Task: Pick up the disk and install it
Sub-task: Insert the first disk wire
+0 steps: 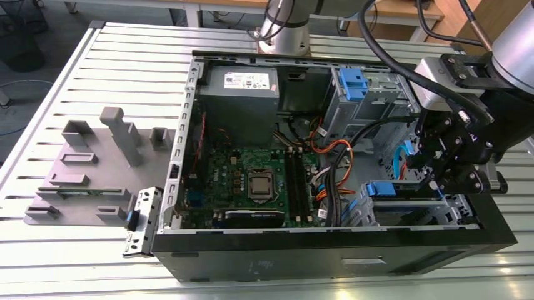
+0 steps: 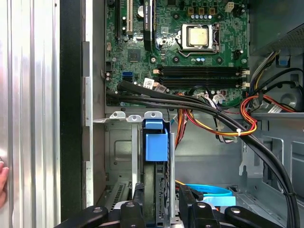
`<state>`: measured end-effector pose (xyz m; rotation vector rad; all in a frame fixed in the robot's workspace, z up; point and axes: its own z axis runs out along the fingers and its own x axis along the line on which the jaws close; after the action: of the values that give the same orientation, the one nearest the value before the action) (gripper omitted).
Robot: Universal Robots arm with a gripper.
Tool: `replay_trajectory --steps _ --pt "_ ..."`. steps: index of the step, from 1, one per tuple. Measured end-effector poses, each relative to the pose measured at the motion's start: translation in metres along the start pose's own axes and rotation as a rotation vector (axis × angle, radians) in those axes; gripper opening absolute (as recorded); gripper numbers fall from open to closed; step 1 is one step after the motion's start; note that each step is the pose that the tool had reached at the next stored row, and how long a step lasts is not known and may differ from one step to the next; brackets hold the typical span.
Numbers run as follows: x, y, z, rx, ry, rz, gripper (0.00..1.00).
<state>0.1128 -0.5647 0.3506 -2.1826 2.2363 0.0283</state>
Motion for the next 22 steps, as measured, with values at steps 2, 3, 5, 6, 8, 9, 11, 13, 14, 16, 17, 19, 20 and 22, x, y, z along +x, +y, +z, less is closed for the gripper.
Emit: replay_trajectory --steps 2,3,5,6,8,9,11,13,14,16,17,19,20,22 --pt "0.0000 0.0000 -0.0004 0.0000 0.0001 0.000 0.42" --pt "0.0000 0.0000 -0.0008 0.0000 0.0002 0.000 0.42" --pt "-0.0001 0.0000 -0.0017 0.0000 -0.0001 0.000 0.42" --pt "-0.0001 0.0000 -0.0023 0.0000 0.0000 0.000 0.42" --pt "-0.0001 0.0000 -0.0039 0.0000 0.0002 0.000 0.42" --pt "-0.0001 0.0000 -0.0046 0.0000 0.0001 0.000 0.42" --pt "-0.0001 0.0000 -0.0053 0.0000 -0.0003 0.000 0.42" --pt "-0.0001 0.0000 -0.0054 0.0000 -0.0003 0.000 0.42" --pt "-0.0001 0.0000 -0.0055 0.0000 -0.0001 0.000 0.42" --pt "-0.0001 0.0000 -0.0056 0.0000 0.0000 0.000 0.42" --pt "-0.0001 0.0000 -0.0056 0.0000 0.0000 0.000 0.42" --pt "-0.0001 0.0000 -0.0057 0.0000 0.0000 0.000 0.42" --pt "-0.0001 0.0000 -0.0062 0.0000 0.0003 0.000 0.42" --pt "-0.0002 0.0000 -0.0081 0.0000 0.0002 0.000 0.42"
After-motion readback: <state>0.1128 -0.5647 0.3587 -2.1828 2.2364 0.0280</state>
